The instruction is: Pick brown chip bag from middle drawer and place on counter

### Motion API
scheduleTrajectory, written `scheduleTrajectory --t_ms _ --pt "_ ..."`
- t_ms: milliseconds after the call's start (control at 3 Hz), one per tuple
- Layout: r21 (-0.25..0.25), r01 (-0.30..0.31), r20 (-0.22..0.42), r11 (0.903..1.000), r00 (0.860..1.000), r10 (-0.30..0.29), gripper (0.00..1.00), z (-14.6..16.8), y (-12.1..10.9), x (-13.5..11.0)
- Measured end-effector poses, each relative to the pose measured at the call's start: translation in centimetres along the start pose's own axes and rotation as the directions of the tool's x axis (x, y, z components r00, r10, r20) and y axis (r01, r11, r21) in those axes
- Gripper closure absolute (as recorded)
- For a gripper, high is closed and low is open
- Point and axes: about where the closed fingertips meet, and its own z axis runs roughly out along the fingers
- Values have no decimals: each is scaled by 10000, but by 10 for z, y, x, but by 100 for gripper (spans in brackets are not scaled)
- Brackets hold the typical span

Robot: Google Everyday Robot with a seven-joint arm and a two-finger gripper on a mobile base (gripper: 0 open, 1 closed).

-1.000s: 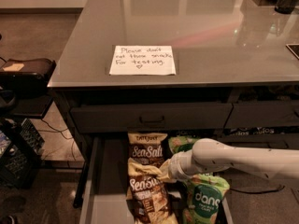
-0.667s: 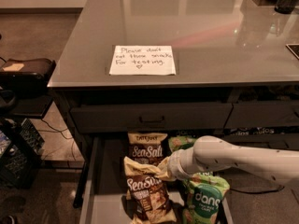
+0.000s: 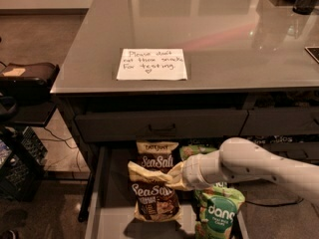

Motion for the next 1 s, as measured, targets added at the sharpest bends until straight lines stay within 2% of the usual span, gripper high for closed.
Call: scheduleTrajectory --t_ms 333,667,1000 --pt "115 214 124 9997 9997 -215 100 -42 -1 -25" --pt "115 214 124 9997 9997 -215 100 -42 -1 -25" --pt "118 216 450 9997 9987 -221 100 -57 -4 -44"
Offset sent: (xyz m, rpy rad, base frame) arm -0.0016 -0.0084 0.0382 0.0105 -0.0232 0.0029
